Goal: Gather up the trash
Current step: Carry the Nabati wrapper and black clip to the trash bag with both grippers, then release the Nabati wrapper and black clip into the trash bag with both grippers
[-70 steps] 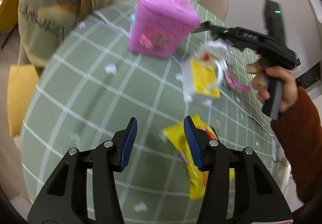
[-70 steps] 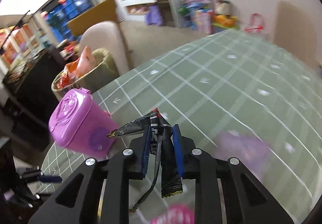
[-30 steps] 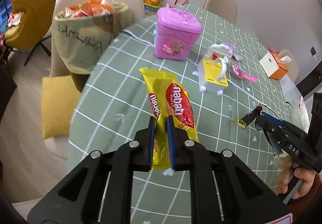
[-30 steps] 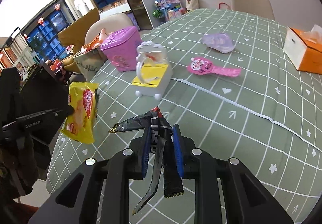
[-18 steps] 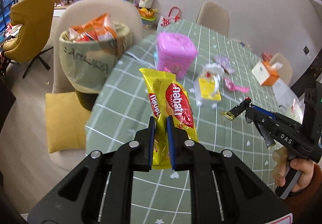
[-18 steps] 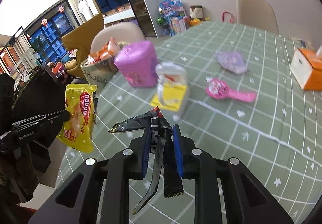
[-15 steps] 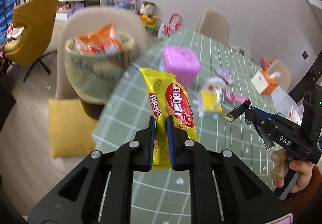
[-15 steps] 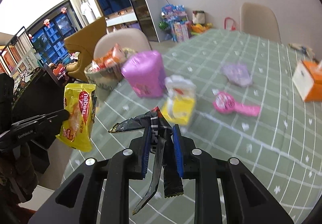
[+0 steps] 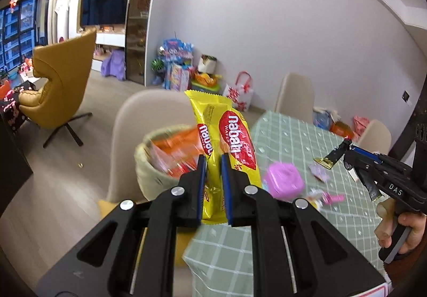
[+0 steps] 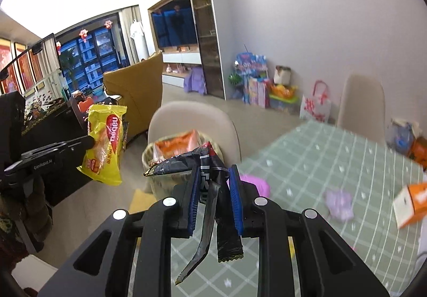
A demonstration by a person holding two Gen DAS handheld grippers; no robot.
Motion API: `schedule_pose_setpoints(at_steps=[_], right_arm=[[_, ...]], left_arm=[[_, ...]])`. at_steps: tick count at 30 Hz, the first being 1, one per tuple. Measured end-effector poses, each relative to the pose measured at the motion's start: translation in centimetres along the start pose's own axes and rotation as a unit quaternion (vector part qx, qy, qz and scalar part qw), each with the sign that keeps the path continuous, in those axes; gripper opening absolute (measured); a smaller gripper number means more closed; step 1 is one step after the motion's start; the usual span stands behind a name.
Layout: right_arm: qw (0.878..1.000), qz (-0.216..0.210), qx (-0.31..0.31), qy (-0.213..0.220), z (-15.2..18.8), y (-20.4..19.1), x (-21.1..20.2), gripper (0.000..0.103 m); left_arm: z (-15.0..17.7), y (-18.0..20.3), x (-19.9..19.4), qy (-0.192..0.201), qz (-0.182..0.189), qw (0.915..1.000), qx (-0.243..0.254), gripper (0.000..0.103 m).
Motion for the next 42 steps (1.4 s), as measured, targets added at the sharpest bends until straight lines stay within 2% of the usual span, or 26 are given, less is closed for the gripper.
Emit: schedule_pose_setpoints(at_steps=[5,11,17,23,26,32,36,39,42], right_arm=[[1.0,-0.009,-0.02,0.0,-2.4,-2.7,3.8,0.022],[0.998,-0.014,-0.053,-0.024,-2.7,-4.4,9.5,0.022],[0.998,-0.009,-0.045,-0.049,-1.7,-3.5,13.1,0.022],[0.997,0.005,-0.023,-0.069,-0.4,-0.7,15.2,0.022],[0.997,0.011,-0.015,-0.075,0.2,0.8,15.7,0.022],[0.996,0.015,-0.005,-0.086,0.8,1.5,17.0,0.022],[0.995,0.008,-0.009,-0.095,0.8,0.1,18.2,0.022],[0.995,-0.005,-0.015,-0.095,0.8,-1.9,18.6,0.022],[0.995,-0.024,-0.025,-0.089,-0.2,-4.6,20.0,0.022]], left_arm=[[-2.2,-4.8,1.4,0.013,-0.015,0.9997,-0.014,0.011],[-2.4,-10.0,5.1,0.006,-0.014,0.9981,-0.06,0.011],[-1.2,-11.8,11.5,-0.034,0.004,0.9963,-0.079,0.011],[1.9,-11.7,18.9,-0.117,-0.001,0.9903,-0.075,0.011],[2.7,-11.8,20.9,-0.136,-0.004,0.9885,-0.067,0.01],[4.3,-11.5,22.7,-0.158,-0.014,0.9857,-0.057,0.01],[4.2,-11.9,23.1,-0.15,-0.009,0.9865,-0.066,0.01],[3.5,-12.3,21.6,-0.129,0.004,0.9881,-0.084,0.027],[2.4,-13.5,19.5,-0.102,-0.007,0.9901,-0.096,0.028]])
Point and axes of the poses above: each gripper's, at about its wrist camera, not at the fingertips, and x roughly the way its jaws point, y to its right, z to its underside, the point moved 9 cm from there along x, roughly the way its jaws point, and after that the axes turned 10 degrees about z, right-handed, at the moved point
